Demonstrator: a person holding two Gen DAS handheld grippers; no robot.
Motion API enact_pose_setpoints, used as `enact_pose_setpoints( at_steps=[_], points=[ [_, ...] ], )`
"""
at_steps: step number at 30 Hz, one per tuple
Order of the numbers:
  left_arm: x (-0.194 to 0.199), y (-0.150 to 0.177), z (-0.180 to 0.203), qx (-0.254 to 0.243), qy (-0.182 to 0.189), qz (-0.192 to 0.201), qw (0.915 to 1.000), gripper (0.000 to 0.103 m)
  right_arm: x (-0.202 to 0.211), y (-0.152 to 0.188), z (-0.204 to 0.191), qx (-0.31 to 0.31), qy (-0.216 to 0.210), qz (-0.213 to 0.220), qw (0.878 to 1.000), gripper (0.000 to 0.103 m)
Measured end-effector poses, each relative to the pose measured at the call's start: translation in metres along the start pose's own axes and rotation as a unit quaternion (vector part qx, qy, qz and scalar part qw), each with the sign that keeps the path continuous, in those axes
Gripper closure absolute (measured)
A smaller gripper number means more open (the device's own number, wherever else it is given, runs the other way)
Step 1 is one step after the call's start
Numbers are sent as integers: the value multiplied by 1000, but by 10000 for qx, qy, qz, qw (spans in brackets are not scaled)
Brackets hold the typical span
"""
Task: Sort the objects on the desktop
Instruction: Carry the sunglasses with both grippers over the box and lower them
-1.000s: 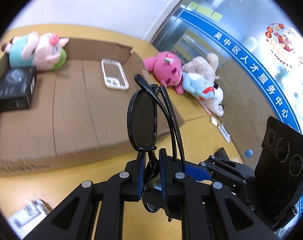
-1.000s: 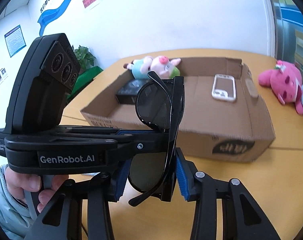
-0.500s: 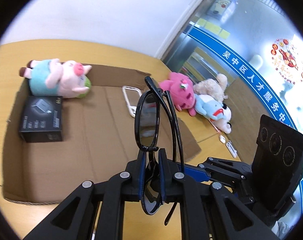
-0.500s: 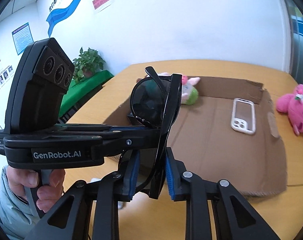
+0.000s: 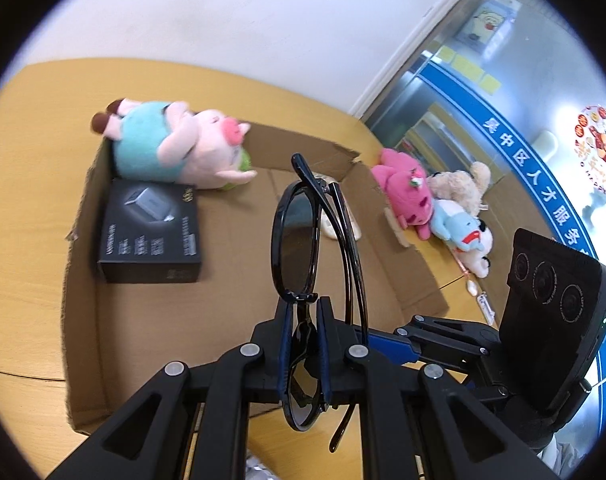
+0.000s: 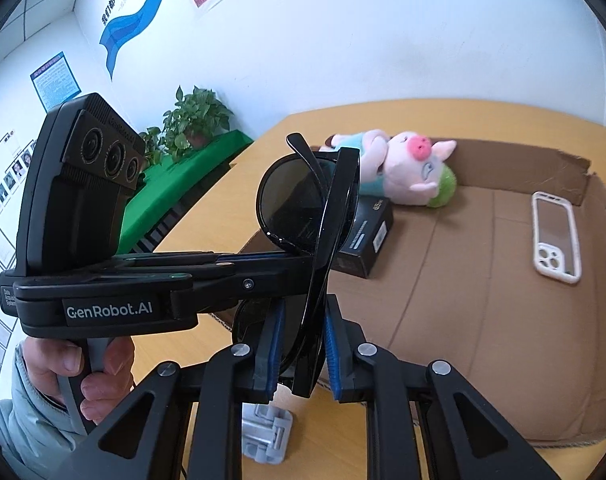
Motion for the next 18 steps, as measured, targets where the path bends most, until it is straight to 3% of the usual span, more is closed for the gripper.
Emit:
enact_pose_setpoints(
  at_steps=[11, 18],
  points=[
    [-22, 1, -46, 474, -60, -343, 9983, 92, -52, 3, 7, -243, -123, -331, 9991, 86],
    [-56, -12, -16, 355, 101, -559, 9978, 92, -35, 0, 44, -504, 82, -229, 9984, 86]
  ],
)
Point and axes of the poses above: each gripper's, at about its wrist camera, not at the fingertips, and x roughly against the way its jaws point, z to its right, y to its underside, the point moved 7 cm from there along -x, roughly the way its jaws point, and after that the axes turned 1 degree about z, right-handed, at the moved point
